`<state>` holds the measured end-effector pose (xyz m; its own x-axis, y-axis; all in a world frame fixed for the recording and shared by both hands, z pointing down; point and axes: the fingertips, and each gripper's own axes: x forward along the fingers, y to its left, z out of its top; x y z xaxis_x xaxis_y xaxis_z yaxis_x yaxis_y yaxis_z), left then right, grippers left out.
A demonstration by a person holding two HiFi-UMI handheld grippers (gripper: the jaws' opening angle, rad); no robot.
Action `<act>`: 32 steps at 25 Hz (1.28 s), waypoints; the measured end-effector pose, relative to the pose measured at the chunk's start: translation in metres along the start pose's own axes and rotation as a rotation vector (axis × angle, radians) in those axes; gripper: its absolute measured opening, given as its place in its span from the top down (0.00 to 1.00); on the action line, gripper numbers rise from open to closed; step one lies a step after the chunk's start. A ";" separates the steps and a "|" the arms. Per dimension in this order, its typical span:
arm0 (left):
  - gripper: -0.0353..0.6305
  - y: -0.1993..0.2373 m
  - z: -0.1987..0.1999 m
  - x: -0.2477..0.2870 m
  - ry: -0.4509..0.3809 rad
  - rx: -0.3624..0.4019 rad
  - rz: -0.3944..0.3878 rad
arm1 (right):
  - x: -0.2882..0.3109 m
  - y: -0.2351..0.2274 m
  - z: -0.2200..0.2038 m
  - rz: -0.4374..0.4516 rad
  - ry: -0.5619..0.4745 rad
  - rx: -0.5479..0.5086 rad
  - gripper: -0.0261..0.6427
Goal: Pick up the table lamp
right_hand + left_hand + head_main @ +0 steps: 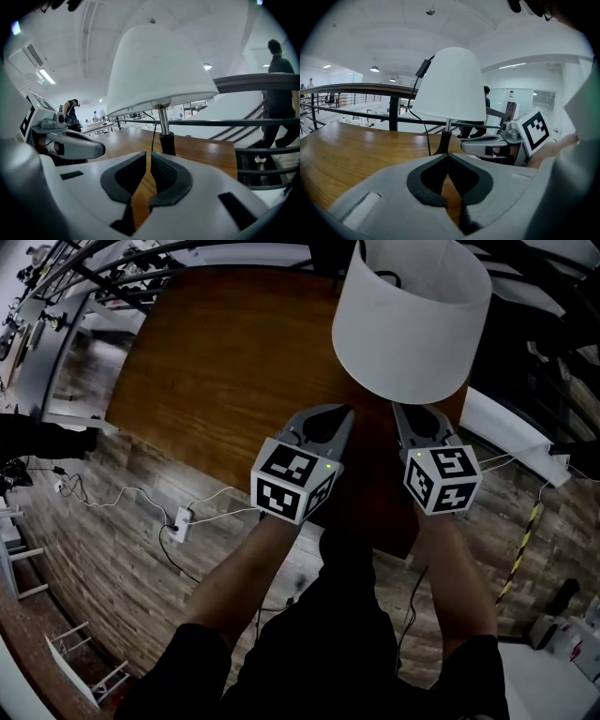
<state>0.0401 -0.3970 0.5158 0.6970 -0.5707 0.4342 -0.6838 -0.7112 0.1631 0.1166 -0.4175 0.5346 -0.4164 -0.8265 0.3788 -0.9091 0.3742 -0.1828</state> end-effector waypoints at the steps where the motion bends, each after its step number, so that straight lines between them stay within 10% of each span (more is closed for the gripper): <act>1: 0.94 0.001 -0.001 0.002 0.000 -0.001 -0.001 | 0.002 -0.002 -0.002 -0.004 0.004 0.006 0.91; 32: 0.94 0.045 -0.003 0.046 -0.038 0.041 0.042 | 0.067 -0.040 0.026 -0.160 -0.210 -0.090 0.66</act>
<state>0.0410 -0.4541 0.5461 0.6762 -0.6148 0.4059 -0.7036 -0.7022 0.1085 0.1248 -0.4988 0.5437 -0.2646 -0.9437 0.1985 -0.9644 0.2597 -0.0507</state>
